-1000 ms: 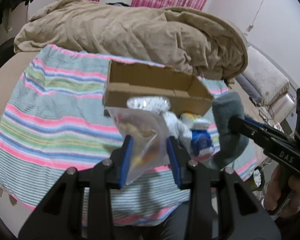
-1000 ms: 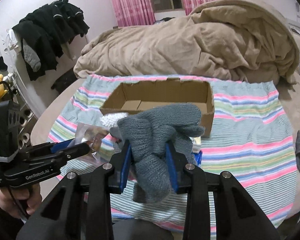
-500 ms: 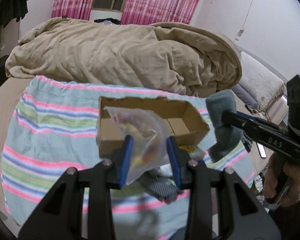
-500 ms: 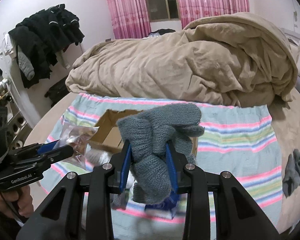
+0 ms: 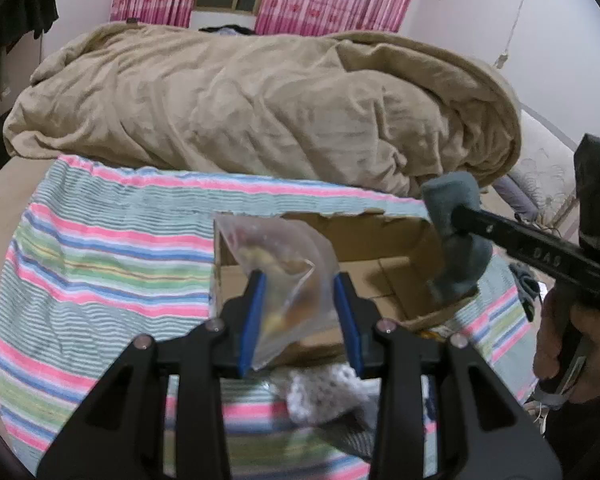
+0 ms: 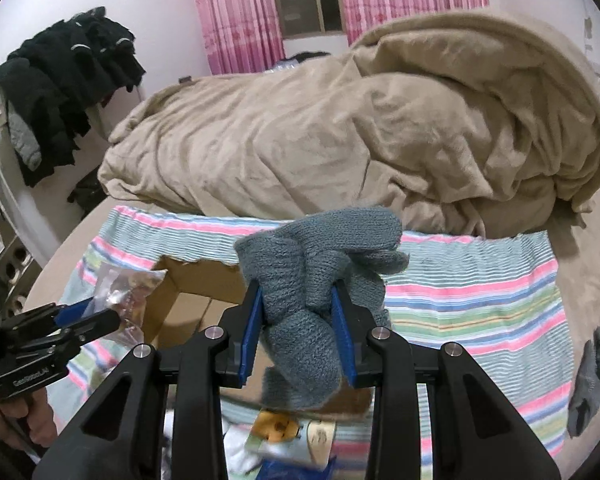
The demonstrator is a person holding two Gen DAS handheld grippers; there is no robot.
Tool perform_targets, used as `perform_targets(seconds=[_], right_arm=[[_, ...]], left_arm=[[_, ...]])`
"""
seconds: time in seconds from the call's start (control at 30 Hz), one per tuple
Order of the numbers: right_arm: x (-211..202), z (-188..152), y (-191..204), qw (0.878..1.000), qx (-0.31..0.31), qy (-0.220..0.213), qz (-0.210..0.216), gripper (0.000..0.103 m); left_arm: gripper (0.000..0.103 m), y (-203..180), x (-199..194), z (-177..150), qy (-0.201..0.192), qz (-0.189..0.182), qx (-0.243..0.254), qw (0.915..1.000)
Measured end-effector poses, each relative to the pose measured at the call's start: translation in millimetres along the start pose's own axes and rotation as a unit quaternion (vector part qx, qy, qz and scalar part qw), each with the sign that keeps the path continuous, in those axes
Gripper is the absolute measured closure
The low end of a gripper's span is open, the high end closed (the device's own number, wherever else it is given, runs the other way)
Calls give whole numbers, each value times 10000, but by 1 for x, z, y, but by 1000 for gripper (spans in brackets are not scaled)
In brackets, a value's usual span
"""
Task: Organize objects
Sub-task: 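Carry the snack bag and grey gloves into the box and release both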
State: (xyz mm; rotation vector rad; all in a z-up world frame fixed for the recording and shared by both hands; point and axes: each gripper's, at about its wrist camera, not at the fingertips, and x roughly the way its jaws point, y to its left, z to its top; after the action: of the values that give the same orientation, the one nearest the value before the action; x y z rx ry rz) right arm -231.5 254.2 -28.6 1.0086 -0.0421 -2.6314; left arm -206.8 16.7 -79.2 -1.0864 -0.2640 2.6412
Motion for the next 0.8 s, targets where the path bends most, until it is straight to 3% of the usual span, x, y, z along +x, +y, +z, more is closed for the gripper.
perform_targets(seconds=[0.2,0.43,0.6,0.67,0.73,0.8], right_arm=[[42,-11,-8,9989,204,418,-8,68],[64,-26,-7,9966,185,778,-203,66],[70,-29,-4,9957,115,891,-224,59],[68,-29,-1,9956,64,901,-239,57],[62,-27,-1,9962,104,830,-260,46],[53,-25,-1,9971,163,706,-224,42]], left_arm=[[67,3,28,-4,173,47,37,9998],[66,5,52,-13,572,103,-16,9983],[65,5,57,-13,749,138,11,9971],[62,6,53,-11,763,228,-33,9968],[60,6,45,-7,735,269,-71,9969],[42,7,33,-4,659,308,-111,9973]])
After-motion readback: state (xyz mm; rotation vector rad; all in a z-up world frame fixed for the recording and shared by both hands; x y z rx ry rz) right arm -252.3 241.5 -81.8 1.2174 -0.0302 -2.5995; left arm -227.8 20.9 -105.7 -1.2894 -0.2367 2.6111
